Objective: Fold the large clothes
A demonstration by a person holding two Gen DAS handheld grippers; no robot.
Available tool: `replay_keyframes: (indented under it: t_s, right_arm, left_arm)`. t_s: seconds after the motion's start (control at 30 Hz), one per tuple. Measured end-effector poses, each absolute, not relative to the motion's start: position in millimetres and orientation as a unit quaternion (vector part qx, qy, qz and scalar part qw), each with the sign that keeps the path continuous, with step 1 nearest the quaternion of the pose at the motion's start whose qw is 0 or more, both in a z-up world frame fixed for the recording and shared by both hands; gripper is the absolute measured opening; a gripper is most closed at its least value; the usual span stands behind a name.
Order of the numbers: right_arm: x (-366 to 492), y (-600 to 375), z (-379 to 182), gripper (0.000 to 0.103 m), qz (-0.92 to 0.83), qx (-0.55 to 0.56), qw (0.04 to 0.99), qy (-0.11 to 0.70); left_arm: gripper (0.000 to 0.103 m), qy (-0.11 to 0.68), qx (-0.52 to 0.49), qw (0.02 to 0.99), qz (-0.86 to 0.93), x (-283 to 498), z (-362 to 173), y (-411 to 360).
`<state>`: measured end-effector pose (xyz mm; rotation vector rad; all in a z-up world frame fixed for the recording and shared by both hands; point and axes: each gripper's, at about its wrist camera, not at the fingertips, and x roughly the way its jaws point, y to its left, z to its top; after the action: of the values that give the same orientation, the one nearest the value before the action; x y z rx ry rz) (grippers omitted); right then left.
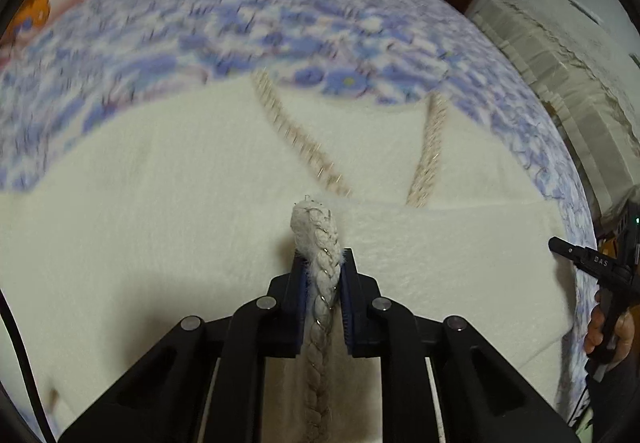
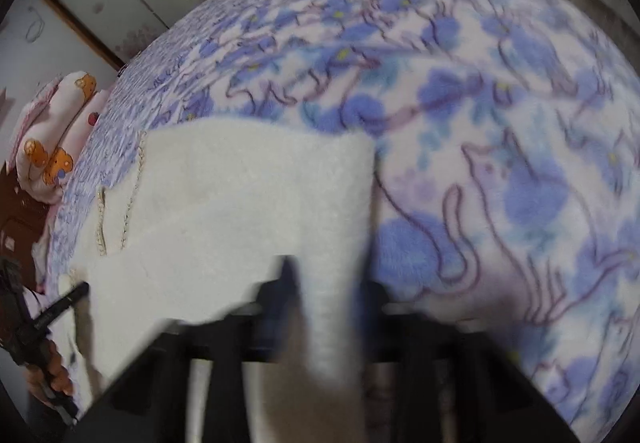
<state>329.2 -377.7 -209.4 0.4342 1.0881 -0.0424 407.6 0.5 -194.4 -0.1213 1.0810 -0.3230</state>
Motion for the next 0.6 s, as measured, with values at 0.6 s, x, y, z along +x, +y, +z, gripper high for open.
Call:
replay_keyframes:
  t_s: [0.6]
  right_arm:
    - [284, -340, -161, 0.042, -0.072, 0.117, 0.879, 0.456]
  left_arm:
    - [0.032, 0.500, -0.041, 0.859, -0.102, 387, -187, 6]
